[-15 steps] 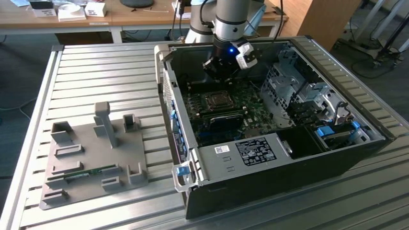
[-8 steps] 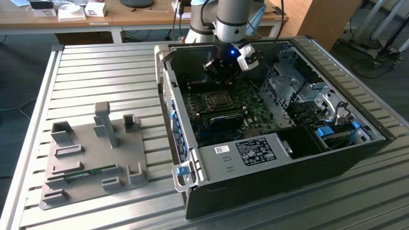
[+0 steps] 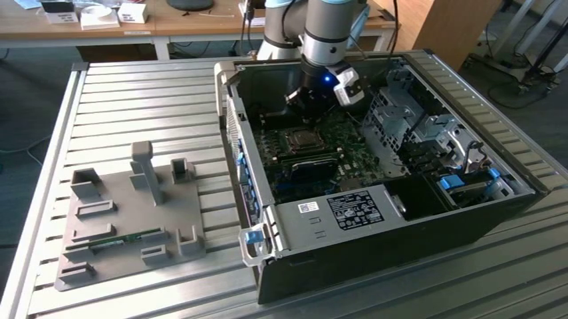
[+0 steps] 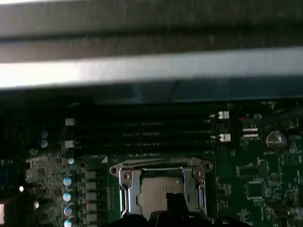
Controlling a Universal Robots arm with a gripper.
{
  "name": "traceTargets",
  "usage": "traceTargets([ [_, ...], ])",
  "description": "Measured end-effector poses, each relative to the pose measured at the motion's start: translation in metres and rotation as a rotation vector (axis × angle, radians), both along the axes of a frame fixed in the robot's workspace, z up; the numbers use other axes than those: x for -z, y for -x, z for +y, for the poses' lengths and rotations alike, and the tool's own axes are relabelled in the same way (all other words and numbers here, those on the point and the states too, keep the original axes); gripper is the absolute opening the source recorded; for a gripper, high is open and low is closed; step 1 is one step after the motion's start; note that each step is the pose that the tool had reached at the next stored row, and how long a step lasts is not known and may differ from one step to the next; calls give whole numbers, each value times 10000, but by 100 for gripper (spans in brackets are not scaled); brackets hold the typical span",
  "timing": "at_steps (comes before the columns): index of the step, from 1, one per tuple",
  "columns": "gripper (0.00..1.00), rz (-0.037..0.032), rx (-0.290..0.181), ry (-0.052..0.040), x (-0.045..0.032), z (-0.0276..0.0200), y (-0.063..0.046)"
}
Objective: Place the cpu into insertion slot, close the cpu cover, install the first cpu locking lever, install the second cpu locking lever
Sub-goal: 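Install the first cpu locking lever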
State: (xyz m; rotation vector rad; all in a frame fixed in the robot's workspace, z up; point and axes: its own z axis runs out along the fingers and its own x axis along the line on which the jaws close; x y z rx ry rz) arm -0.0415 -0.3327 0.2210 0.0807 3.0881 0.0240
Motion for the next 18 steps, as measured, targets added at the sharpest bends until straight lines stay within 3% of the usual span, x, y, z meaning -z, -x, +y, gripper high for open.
traceTargets([
  [6,10,-1,1,4,3,-38,62],
  [12,10,0,1,144,12,-38,90],
  [18,10,0,-1,162,16,-38,115],
])
